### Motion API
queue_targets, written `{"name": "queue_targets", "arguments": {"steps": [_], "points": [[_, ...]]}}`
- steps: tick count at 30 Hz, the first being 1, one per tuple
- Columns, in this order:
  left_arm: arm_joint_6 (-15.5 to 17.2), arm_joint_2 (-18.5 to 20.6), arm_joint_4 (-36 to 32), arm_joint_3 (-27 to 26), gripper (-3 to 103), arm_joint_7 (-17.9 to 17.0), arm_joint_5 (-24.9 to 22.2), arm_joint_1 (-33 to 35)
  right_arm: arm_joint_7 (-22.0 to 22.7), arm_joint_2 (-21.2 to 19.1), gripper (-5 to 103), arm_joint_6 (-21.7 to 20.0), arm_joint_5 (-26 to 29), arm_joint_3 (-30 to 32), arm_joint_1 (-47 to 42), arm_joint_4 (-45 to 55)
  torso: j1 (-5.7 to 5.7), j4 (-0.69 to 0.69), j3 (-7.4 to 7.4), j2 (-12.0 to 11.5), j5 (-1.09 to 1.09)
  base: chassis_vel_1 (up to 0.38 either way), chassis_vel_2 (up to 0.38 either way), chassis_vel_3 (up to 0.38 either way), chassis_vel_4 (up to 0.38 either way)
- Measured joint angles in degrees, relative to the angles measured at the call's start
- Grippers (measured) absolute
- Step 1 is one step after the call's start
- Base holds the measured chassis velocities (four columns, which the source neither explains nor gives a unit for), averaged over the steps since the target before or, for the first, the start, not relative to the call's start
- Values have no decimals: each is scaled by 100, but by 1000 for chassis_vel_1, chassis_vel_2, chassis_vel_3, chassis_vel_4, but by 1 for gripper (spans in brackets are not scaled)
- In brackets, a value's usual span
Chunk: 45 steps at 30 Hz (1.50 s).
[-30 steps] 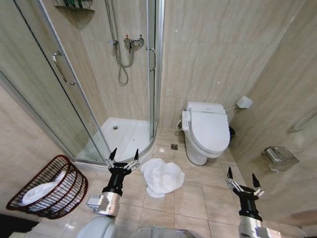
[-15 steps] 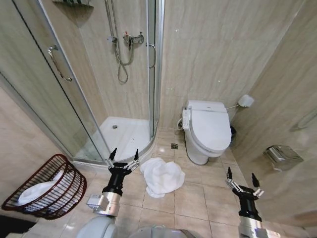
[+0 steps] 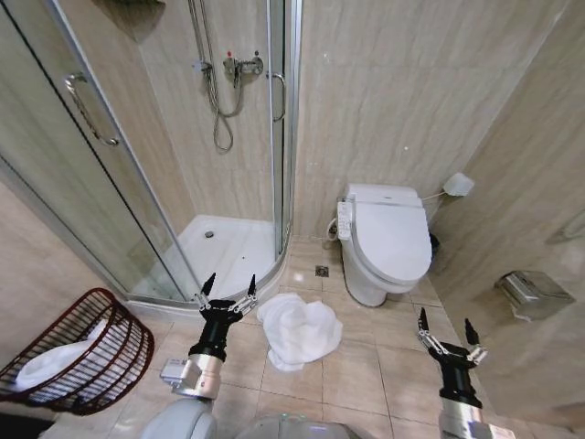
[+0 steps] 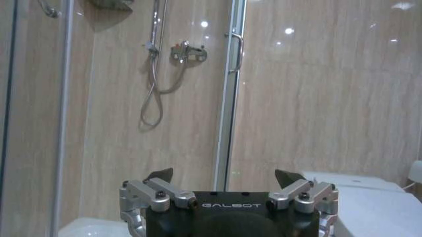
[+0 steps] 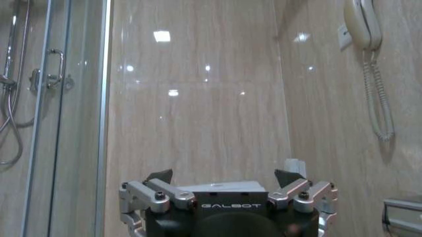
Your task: Discard the used towel into the hamper.
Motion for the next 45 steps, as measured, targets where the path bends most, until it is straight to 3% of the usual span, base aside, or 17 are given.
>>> {"name": "queue_targets", "arguments": {"steps": [16,45], "points": [[0,0,0,0,100,0,0,0,-64,0,100,295,85,2,18,-111,-134,2,-202,-350,1,-84,77,75,-70],[0,0,0,0,100,0,0,0,-255,0,100,344,104,-19,302,-553,-403,2,-605,-1018,1,12,28,29,14]]}}
